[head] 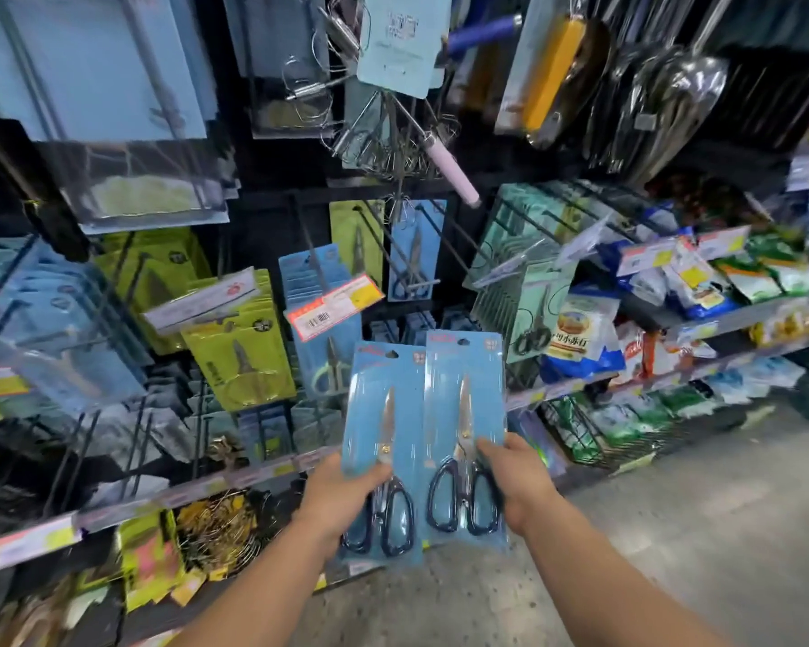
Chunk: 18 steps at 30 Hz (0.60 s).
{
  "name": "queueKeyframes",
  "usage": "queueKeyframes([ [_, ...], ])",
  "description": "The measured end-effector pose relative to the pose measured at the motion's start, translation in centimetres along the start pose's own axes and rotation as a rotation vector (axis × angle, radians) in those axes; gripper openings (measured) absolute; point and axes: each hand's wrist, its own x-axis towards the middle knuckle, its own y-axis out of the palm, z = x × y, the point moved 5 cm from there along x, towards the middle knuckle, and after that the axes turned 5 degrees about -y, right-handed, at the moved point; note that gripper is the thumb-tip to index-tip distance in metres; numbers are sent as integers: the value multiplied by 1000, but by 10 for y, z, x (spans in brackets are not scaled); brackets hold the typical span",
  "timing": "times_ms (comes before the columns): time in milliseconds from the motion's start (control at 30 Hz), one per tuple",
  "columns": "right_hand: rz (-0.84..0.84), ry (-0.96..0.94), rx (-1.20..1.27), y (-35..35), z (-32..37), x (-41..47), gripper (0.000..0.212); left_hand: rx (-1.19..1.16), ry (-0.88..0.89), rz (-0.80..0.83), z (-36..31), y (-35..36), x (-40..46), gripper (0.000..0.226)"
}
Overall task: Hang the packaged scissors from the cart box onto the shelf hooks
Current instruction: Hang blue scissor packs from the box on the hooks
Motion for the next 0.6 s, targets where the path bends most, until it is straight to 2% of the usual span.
queueKeyframes([
  [67, -1, -25, 23, 0, 7, 6, 13, 5, 0, -8, 0, 1, 8, 40],
  [233, -4, -104, 19, -3, 24, 37, 55, -9, 28, -75, -8, 8, 15, 27],
  [267, 4, -113, 17, -3, 31, 41, 50, -12, 28, -82, -11, 11, 15, 26],
  [367, 63, -143, -9, -7, 43, 56, 15, -40, 25, -102, -15, 21, 19, 16],
  [600, 151, -166, -93, -34, 57, 92, 3, -168, -4, -238, -19, 61, 14, 13],
])
